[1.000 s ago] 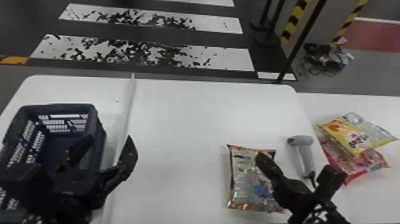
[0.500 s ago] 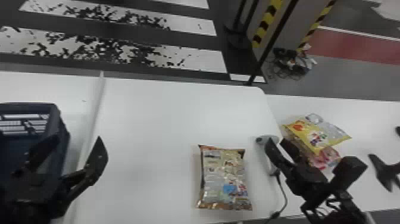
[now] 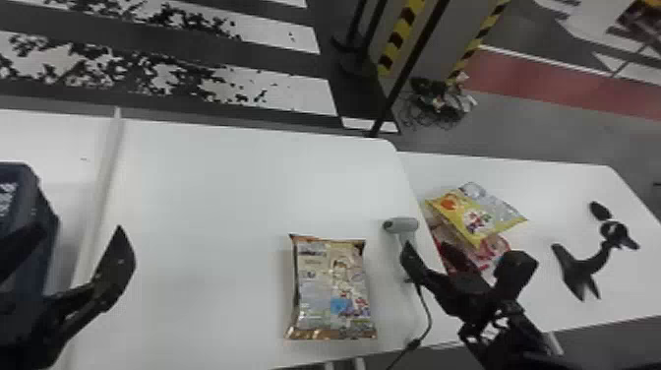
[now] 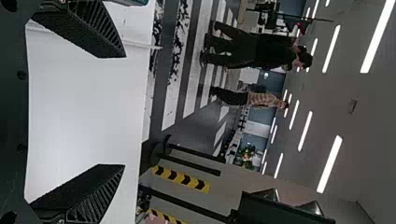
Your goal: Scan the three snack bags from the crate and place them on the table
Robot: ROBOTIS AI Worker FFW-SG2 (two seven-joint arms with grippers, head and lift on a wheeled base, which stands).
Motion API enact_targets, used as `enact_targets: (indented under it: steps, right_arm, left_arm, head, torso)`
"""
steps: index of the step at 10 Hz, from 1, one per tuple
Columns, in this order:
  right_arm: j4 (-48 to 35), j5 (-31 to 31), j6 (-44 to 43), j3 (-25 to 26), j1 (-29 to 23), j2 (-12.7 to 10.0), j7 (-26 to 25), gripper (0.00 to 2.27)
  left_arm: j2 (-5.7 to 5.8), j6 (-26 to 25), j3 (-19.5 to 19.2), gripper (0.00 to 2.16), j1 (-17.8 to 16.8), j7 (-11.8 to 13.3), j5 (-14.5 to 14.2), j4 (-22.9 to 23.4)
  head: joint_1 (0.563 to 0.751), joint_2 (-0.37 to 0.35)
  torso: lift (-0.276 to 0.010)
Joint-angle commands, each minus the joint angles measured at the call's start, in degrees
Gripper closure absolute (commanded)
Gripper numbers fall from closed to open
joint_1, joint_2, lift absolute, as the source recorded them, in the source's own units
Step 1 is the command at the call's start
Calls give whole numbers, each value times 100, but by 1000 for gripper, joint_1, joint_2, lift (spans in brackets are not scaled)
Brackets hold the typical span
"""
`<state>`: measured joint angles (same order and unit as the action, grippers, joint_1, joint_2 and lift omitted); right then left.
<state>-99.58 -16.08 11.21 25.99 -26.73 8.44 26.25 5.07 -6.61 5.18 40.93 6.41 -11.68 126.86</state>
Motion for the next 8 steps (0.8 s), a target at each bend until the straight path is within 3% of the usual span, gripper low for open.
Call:
enact_targets:
  steps: [1, 8]
  right_arm:
    - [351, 79, 0, -33, 194, 62, 73, 76]
    - [1837, 852, 176, -340, 1328, 273, 143, 97]
  left_arm:
    - [3, 14, 9, 22, 20, 1, 8, 5]
    - [3, 14, 79, 22, 20, -8, 78, -65]
  head:
    - [695, -350]
    - [695, -350]
  torso:
    - [-62]
    - [-62]
